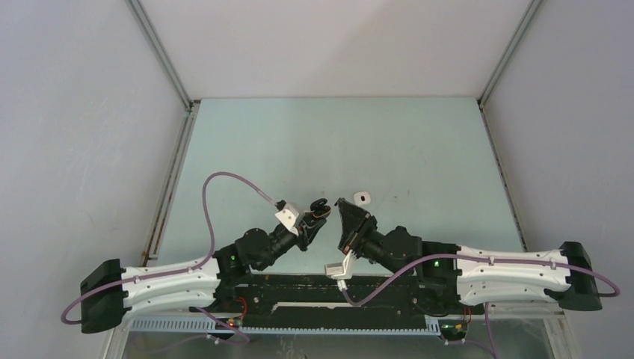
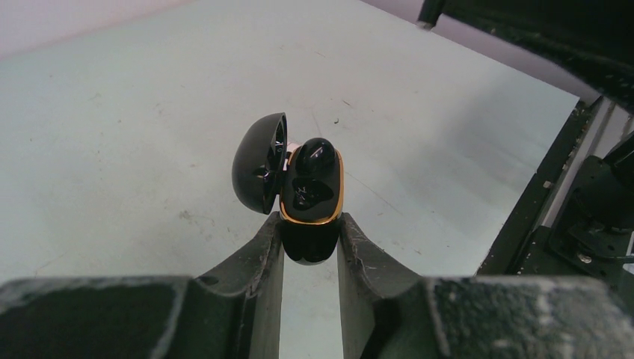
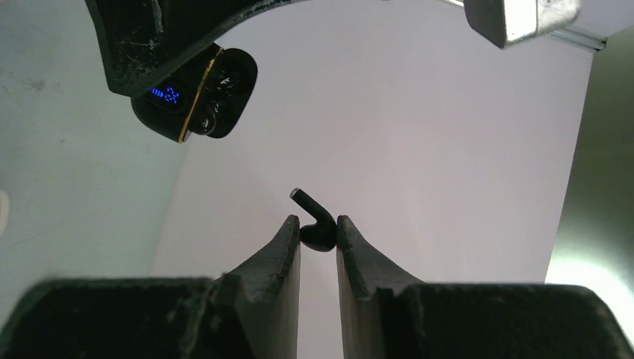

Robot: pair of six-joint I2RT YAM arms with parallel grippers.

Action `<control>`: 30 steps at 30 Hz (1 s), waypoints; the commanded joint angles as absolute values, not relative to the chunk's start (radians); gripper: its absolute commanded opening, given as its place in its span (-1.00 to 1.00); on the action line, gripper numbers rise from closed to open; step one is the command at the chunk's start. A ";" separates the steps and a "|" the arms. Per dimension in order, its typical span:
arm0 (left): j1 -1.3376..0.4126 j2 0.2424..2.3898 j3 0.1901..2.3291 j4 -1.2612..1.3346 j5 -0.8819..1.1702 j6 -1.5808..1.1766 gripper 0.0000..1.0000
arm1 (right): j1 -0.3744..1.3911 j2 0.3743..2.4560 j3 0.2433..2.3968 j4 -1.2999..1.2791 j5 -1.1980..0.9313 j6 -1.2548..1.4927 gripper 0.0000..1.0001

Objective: Insert the wireless bluetooth earbuds into the charging case
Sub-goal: Insert the left earbud into the left side groove of the charging case.

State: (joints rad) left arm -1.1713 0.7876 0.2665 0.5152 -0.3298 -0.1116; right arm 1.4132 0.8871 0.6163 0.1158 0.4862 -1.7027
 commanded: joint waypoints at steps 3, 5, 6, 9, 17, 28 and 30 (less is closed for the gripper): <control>-1.175 0.800 0.304 0.588 -0.260 -0.002 -1.00 | 1.419 0.914 0.618 0.147 0.488 -1.718 -1.00; -1.175 0.802 0.300 0.591 -0.247 0.031 -1.00 | 1.421 0.927 0.618 0.135 0.493 -1.712 -1.00; -1.175 0.801 0.299 0.591 -0.244 0.039 -1.00 | 1.423 0.934 0.618 0.135 0.496 -1.712 -1.00; -1.175 0.799 0.298 0.591 -0.233 0.050 -1.00 | 1.430 0.953 0.618 0.139 0.493 -1.719 -1.00; -1.175 0.792 0.288 0.612 -0.191 0.082 -1.00 | 1.447 1.002 0.618 0.156 0.493 -1.720 -1.00; -1.176 0.792 0.289 0.611 -0.155 0.101 -1.00 | 1.471 1.012 0.618 0.155 0.499 -1.712 -1.00; -1.177 0.792 0.288 0.611 -0.145 0.104 -1.00 | 1.472 1.016 0.618 0.149 0.500 -1.713 -1.00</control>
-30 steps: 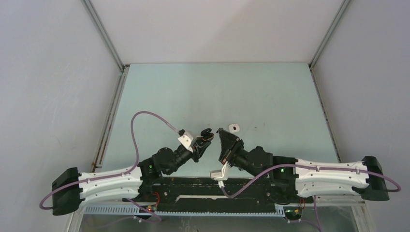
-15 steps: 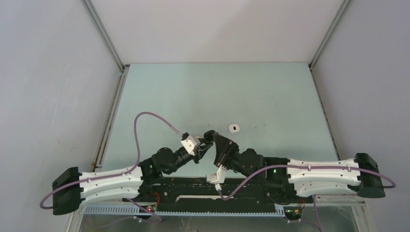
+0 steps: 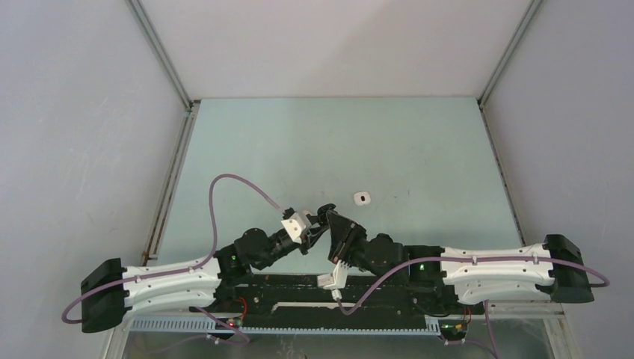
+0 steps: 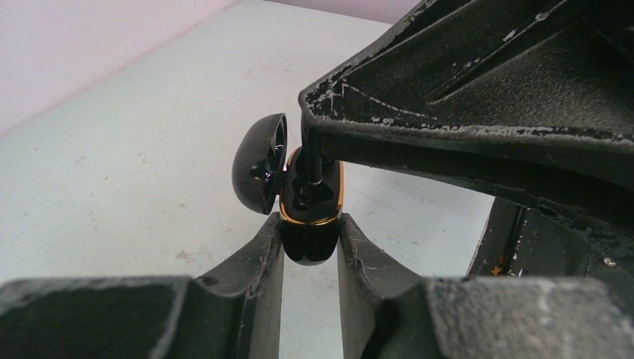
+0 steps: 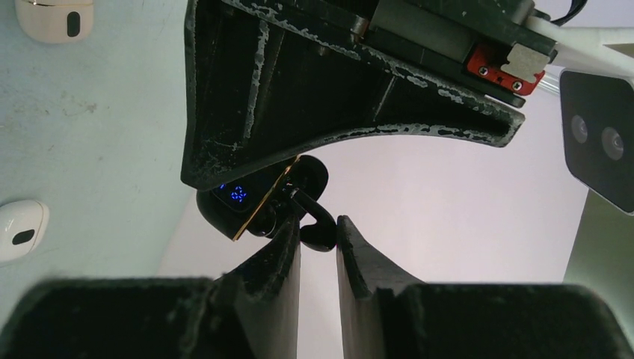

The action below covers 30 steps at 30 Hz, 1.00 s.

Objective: Insert the wireless bluetooth earbuds into the charging case
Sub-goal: Insert the left earbud into the left side groove of the charging case.

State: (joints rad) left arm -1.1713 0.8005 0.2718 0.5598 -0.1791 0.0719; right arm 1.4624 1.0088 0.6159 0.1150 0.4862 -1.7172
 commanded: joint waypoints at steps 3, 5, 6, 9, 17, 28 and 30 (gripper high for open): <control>-1.178 0.793 0.289 0.611 -0.137 0.110 -1.00 | 1.474 1.022 0.618 0.140 0.499 -1.713 -1.00; -1.180 0.794 0.289 0.611 -0.135 0.113 -1.00 | 1.475 1.024 0.618 0.128 0.500 -1.712 -1.00; -1.181 0.795 0.290 0.611 -0.135 0.112 -1.00 | 1.475 1.025 0.618 0.123 0.500 -1.711 -1.00; -1.184 0.797 0.290 0.612 -0.130 0.115 -1.00 | 1.476 1.028 0.618 0.117 0.502 -1.704 -1.00; -1.186 0.797 0.295 0.611 -0.128 0.123 -1.00 | 1.479 1.031 0.618 0.089 0.504 -1.701 -1.00; -1.189 0.764 0.279 0.615 -0.181 0.121 -1.00 | 1.487 1.030 0.618 0.058 0.517 -1.686 -1.00; -1.189 0.752 0.268 0.622 -0.189 0.128 -1.00 | 1.489 1.024 0.618 0.070 0.520 -1.687 -1.00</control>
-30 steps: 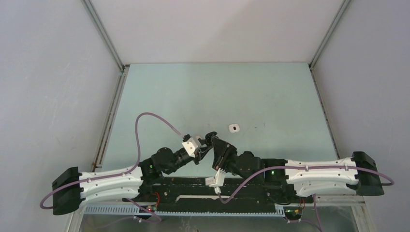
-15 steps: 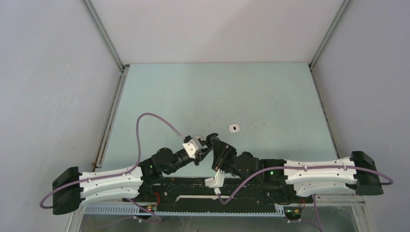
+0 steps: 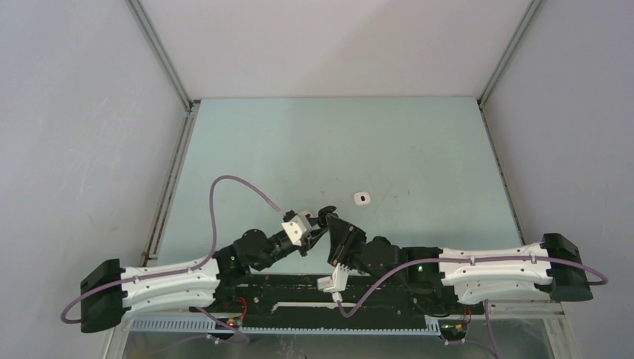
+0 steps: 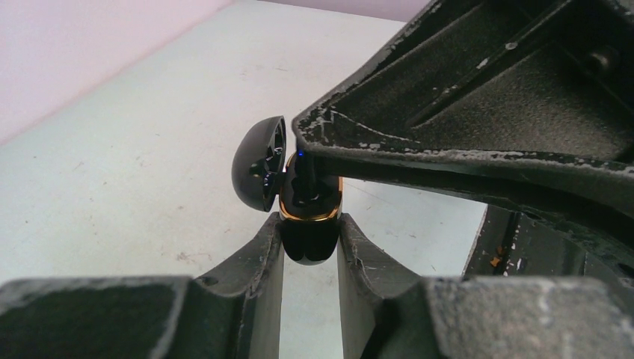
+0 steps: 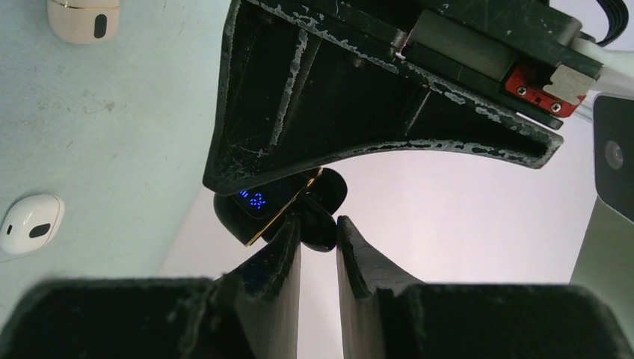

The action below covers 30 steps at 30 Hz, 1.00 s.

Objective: Insert the wireless bluetooth earbuds into the charging case
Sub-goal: Insert the left earbud into the left side groove of the charging case.

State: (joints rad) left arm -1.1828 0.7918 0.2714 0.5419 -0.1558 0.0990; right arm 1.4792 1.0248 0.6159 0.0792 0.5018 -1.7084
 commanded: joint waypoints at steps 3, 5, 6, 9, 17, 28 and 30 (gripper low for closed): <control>-1.190 0.745 0.236 0.670 -0.168 0.164 -1.00 | 1.491 1.007 0.618 0.146 0.517 -1.688 -1.00; -1.205 0.752 0.194 0.737 -0.167 0.221 -1.00 | 1.491 0.990 0.618 0.200 0.507 -1.695 -1.00; -1.216 0.761 0.174 0.772 -0.180 0.248 -1.00 | 1.493 0.980 0.618 0.217 0.500 -1.701 -1.00; -1.230 0.796 0.147 0.828 -0.205 0.294 -1.00 | 1.498 0.955 0.618 0.223 0.483 -1.712 -1.00; -1.263 0.823 0.138 0.902 -0.256 0.331 -1.00 | 1.511 0.946 0.618 0.125 0.488 -1.674 -1.00; -1.273 0.803 0.113 0.919 -0.269 0.357 -1.00 | 1.534 0.984 0.586 0.157 0.461 -1.676 -1.00; -1.273 0.802 0.110 0.922 -0.267 0.357 -1.00 | 1.534 0.994 0.586 0.161 0.461 -1.674 -1.00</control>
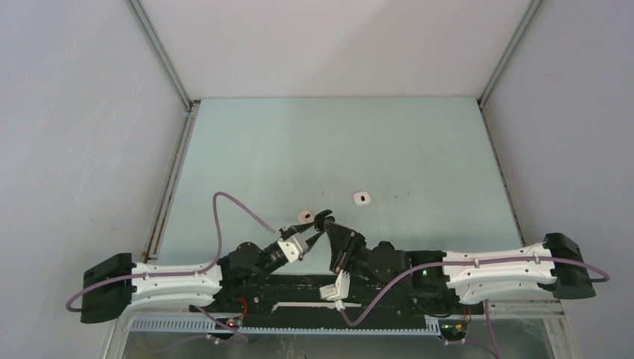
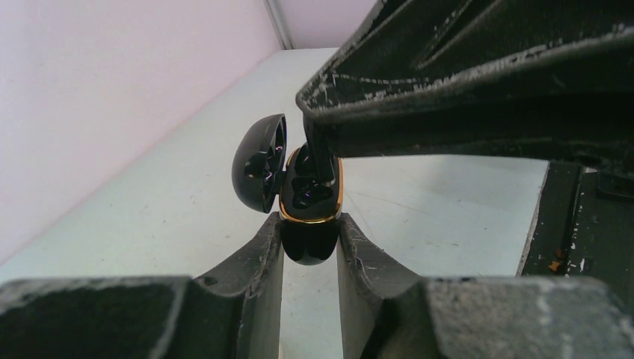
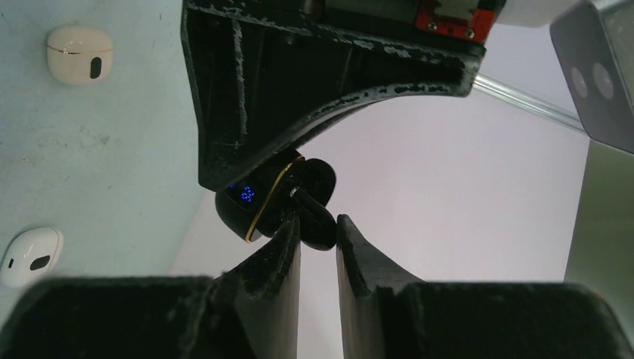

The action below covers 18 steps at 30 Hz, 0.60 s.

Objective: Insert the wireless bluetooth earbuds into the charging case
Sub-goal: Insert the left earbud into the left side groove of the charging case.

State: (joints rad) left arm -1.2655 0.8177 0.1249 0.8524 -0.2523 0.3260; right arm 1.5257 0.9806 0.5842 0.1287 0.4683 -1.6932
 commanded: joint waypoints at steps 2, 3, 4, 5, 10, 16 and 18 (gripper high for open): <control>-1.273 0.804 0.109 0.922 -0.264 0.355 -1.00 | 1.535 1.002 0.586 0.172 0.459 -1.676 -1.00; -1.273 0.803 0.109 0.922 -0.261 0.354 -1.00 | 1.535 1.007 0.586 0.179 0.459 -1.678 -1.00; -1.273 0.801 0.109 0.922 -0.260 0.354 -1.00 | 1.534 1.010 0.586 0.184 0.458 -1.680 -1.00; -1.273 0.800 0.107 0.922 -0.257 0.354 -1.00 | 1.534 1.014 0.586 0.188 0.460 -1.680 -1.00; -1.273 0.795 0.106 0.920 -0.250 0.358 -1.00 | 1.532 1.033 0.586 0.210 0.464 -1.691 -1.00; -1.276 0.798 0.107 0.920 -0.237 0.358 -1.00 | 1.528 1.055 0.586 0.228 0.465 -1.703 -1.00; -1.276 0.797 0.107 0.921 -0.235 0.355 -1.00 | 1.526 1.061 0.586 0.229 0.465 -1.706 -1.00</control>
